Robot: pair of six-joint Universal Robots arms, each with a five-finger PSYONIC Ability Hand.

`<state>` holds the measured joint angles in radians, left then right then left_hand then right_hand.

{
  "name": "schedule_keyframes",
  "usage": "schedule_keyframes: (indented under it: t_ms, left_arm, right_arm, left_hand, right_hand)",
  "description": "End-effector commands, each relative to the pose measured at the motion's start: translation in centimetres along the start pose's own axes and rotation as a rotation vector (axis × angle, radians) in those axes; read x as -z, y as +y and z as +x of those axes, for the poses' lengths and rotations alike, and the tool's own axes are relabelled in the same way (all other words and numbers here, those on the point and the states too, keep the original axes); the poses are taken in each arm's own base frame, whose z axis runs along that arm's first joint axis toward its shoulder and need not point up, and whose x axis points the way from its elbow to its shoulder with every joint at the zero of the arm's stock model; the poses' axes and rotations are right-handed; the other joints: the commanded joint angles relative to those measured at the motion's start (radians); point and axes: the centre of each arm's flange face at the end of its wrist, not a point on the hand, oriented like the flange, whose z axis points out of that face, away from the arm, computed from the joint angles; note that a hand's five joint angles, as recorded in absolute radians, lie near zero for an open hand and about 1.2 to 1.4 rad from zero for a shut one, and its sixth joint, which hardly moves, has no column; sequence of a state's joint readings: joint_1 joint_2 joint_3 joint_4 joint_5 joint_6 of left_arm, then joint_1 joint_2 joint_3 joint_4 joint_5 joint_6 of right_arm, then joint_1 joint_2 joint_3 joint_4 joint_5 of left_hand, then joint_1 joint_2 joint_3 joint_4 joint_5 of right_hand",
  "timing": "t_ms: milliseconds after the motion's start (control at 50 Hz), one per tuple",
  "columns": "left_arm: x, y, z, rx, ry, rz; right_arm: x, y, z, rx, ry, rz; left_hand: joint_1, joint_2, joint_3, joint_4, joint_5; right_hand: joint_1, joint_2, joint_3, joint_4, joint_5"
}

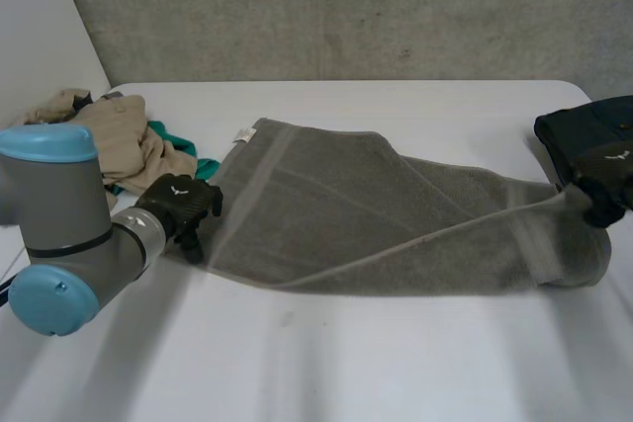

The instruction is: Fold the laundry.

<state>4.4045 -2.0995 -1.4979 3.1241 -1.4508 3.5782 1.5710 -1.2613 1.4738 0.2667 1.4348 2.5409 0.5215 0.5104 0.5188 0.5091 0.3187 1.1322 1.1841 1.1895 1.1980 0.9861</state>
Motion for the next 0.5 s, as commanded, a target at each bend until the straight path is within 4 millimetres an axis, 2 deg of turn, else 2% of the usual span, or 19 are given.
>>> schedule_keyframes:
  t_ms: [20, 100, 220, 340, 500]
  left_arm:
    - [-0.7, 0.6, 0.2, -0.024, 0.002, -0.019]
    - [-0.9, 0.8, 0.3, -0.033, 0.004, -0.026]
    - [-1.4, 1.0, 0.3, -0.047, 0.003, -0.028]
    - [-2.5, 1.2, 0.2, -0.068, -0.002, -0.031]
    - [-3.5, 1.7, 0.1, -0.076, -0.036, -0.056]
  right_arm:
    - [-0.9, 2.3, 2.2, -0.07, 0.096, 0.025]
    - [-1.5, 3.3, 2.9, -0.097, 0.119, 0.007]
    - [-1.9, 4.2, 2.7, -0.115, 0.097, -0.006]
    - [-1.8, 4.2, 1.7, -0.108, 0.064, -0.003]
    - [-1.7, 4.1, 1.8, -0.108, 0.068, 0.003]
  left_hand:
    - [0.021, 0.032, 0.023, 0.033, 0.049]
    - [0.018, 0.029, 0.021, 0.03, 0.046]
    - [0.018, 0.029, 0.021, 0.03, 0.046]
    - [0.021, 0.032, 0.023, 0.033, 0.049]
    - [0.129, 0.14, 0.132, 0.142, 0.158]
  right_hand:
    - [0.264, 0.212, 0.207, 0.198, 0.236]
    - [0.264, 0.212, 0.207, 0.198, 0.236]
    - [0.264, 0.212, 0.207, 0.198, 0.236]
    - [0.264, 0.212, 0.207, 0.198, 0.236]
    - [0.264, 0.212, 0.207, 0.198, 0.236]
